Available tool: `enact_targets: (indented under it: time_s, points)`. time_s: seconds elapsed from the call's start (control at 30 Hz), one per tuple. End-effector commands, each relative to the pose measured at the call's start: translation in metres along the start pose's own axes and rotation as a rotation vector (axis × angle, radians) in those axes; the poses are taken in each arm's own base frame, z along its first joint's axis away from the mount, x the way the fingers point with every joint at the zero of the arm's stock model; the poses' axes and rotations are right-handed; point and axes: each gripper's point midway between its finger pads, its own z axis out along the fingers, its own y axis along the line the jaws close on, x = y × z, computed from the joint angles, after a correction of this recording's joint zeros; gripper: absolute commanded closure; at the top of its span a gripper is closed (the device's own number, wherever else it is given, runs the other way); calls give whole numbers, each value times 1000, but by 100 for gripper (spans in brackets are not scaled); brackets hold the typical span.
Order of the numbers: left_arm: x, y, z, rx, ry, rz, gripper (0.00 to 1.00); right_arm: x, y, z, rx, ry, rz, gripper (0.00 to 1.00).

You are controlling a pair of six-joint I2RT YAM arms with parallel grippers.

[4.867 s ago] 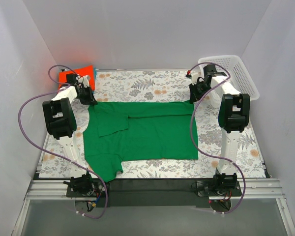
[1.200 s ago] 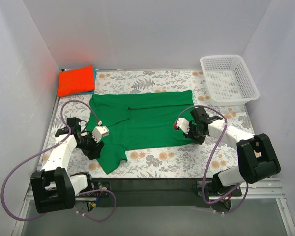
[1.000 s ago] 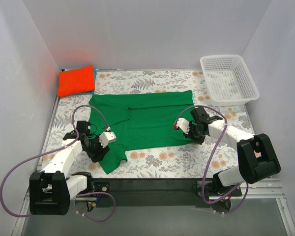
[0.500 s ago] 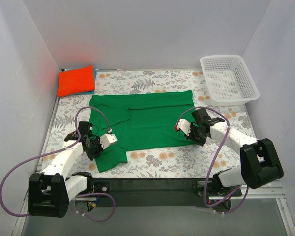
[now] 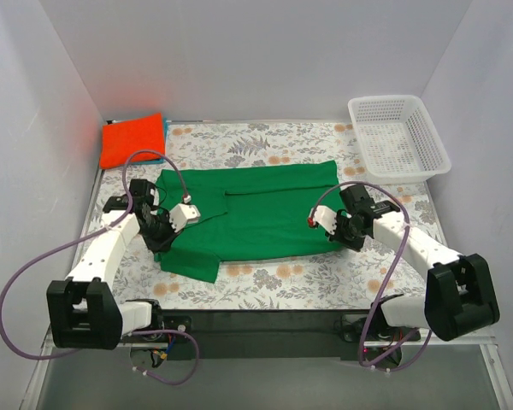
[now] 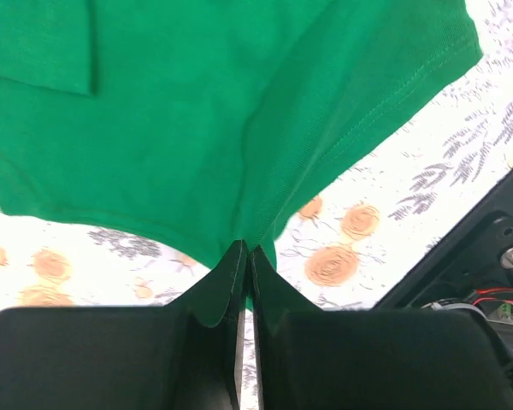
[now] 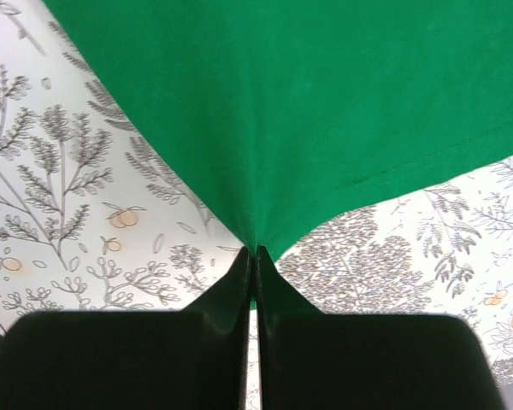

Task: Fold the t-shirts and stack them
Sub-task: Fold the tshirt

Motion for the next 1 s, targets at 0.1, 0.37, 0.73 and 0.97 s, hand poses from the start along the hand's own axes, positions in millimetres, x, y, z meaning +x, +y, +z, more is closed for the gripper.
enact_targets:
  time_s: [0.1,0.37,0.73,0.97]
  points:
    - [-31,36,-11,-28,-61,-18,100,-18,-41,-11,21,-7,-23,99]
    - [-58,90,-6,-65,-69,-28,100,-28,-84,-9,22,7,-43,99]
    - [-82,140,7,-89,-74,-23,100,-42,-131,4,-1,23,-47,99]
    - [-91,161,16,-85,-70,-9,100,-46,-149,16,-8,32,-50,99]
